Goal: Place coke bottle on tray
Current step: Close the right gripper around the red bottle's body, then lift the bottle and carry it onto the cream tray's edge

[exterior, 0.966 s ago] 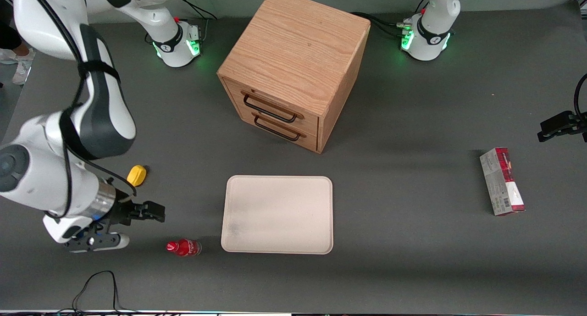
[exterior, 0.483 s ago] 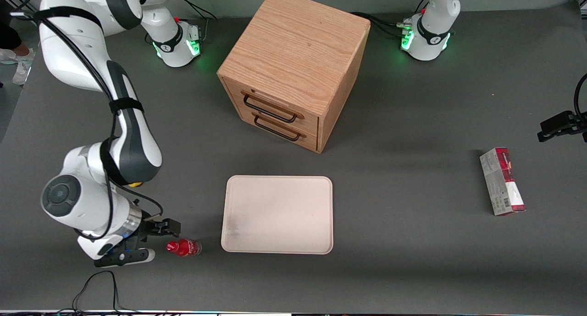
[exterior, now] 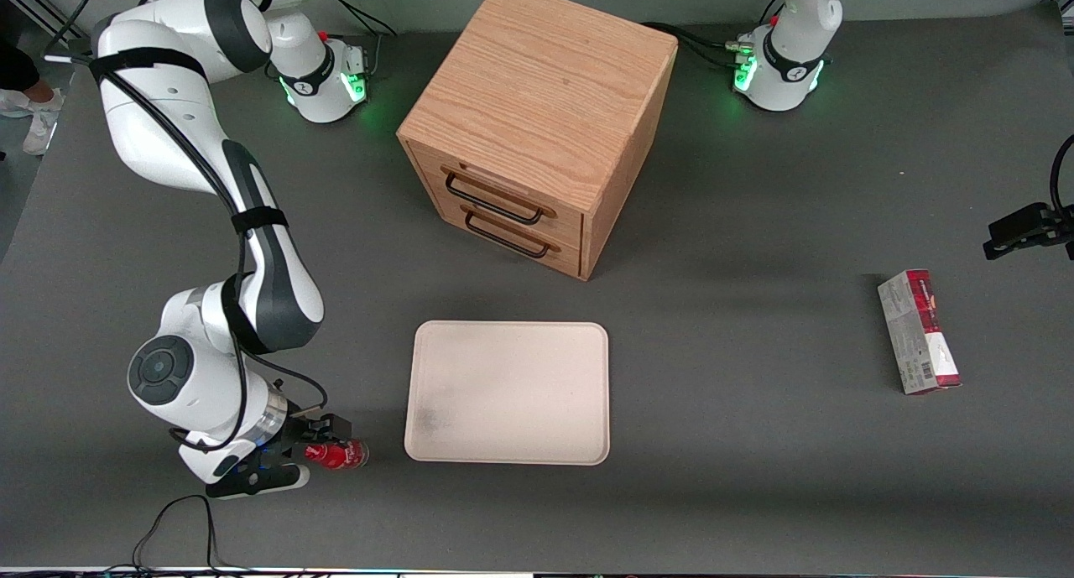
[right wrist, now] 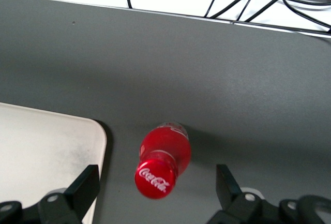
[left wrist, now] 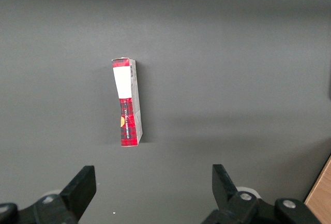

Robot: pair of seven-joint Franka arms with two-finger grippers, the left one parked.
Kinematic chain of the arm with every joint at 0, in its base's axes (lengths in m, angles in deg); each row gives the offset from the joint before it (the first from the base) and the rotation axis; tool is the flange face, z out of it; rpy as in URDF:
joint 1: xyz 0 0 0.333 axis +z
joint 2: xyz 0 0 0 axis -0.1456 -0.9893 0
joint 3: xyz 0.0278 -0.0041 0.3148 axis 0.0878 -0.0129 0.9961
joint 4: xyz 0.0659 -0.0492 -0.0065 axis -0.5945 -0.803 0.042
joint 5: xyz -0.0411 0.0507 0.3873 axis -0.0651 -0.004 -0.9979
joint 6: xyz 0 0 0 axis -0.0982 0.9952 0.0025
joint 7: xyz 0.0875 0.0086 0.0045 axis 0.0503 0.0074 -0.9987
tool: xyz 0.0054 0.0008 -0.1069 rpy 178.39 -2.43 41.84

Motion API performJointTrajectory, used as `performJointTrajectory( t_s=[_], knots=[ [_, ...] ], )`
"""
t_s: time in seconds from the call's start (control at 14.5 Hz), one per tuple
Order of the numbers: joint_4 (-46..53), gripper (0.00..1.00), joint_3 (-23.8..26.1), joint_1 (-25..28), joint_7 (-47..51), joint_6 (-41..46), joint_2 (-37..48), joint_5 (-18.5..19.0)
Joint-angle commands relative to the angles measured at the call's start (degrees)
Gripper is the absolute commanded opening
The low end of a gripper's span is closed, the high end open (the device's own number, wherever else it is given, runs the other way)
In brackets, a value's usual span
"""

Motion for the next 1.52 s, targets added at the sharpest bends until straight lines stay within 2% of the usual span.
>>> performJointTrajectory(
  t_s=[0.0, 0.14, 0.28, 0.34, 0.48, 0.62, 0.69, 1.03, 1.45],
  knots=[
    [1.3, 0.97, 0.2, 0.0, -1.2, -2.0, -1.2, 0.6],
    [1.3, 0.95, 0.2, 0.0, -1.6, -2.5, -1.6, 0.6],
    [0.4, 0.87, 0.2, 0.0, -1.9, -2.5, -1.6, 0.6],
    [0.3, 0.71, 0.2, 0.0, -1.9, -2.5, -1.5, 0.6],
    [-0.3, 0.48, 0.2, 0.0, -1.8, -2.4, -1.5, 0.6],
    [-0.2, 0.09, 0.2, -0.1, -1.3, -1.7, -1.2, 0.6],
    [-0.1, 0.0, 0.2, -0.1, -1.2, -1.2, -1.2, 0.6],
    [1.6, 0.0, 0.2, 0.1, 2.6, 3.4, 1.0, 0.6],
    [2.0, 0.0, 0.1, -0.1, 8.2, 15.6, 13.3, 0.6]
  ],
)
